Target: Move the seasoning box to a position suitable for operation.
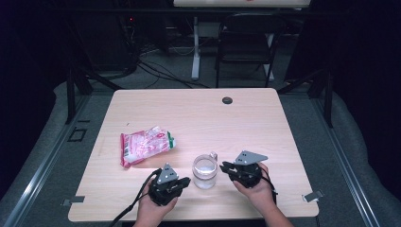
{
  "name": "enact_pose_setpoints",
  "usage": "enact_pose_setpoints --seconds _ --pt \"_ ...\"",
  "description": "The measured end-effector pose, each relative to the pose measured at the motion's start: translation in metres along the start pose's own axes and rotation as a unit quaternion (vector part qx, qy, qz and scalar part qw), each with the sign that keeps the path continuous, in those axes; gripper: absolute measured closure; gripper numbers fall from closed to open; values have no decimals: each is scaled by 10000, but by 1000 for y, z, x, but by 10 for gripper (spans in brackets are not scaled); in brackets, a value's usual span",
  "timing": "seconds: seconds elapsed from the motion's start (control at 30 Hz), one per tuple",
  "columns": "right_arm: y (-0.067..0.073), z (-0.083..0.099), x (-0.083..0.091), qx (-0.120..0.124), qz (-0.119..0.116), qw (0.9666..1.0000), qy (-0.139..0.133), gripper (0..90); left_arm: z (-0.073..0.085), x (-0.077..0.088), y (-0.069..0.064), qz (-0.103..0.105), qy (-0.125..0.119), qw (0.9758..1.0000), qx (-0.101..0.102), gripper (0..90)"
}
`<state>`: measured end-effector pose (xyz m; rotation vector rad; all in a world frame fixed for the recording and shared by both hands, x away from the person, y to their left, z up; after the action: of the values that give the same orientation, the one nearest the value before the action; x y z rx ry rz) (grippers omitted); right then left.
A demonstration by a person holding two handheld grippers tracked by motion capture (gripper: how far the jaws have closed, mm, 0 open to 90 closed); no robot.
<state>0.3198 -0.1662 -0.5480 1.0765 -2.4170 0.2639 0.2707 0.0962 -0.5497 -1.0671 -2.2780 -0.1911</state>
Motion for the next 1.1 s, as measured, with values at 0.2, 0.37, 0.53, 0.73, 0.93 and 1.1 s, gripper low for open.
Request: enact_pose_setpoints --seconds 0.2,0.37,0.53,0.73,0.93,1.1 --pt "-14 -1 -27 46 26 9998 177 743 6 0 -2 -63 -1 9999 96 853" --pt "-18 -1 -42 -4 -135 9995 272 728 12 3 -5 -114 35 9999 39 837" --pt "-20 -2 -53 -7 -210 9993 322 798 15 8 -8 -112 15 9999 49 839" --pt "-21 -3 -52 -6 -142 9992 368 851 14 9 -12 -145 -1 9998 -96 814" --pt "-17 -2 -47 122 251 9986 457 864 11 6 -12 -94 -30 9999 -128 772" --pt "-17 4 -37 -4 605 9972 446 866 7 2 -11 -35 -73 9999 -149 749"
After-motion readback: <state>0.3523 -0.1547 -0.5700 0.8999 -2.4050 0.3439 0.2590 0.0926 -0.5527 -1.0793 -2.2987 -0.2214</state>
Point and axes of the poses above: each handheld gripper's, and its own axes: x roughly backward along the jaws, z roughly out of its underside, y roughly to its left, the point moved 2 cm from there along -x, roughly forward along the jaws, and after that the axes turned 4 degrees about -y, right-handed, at the moved point
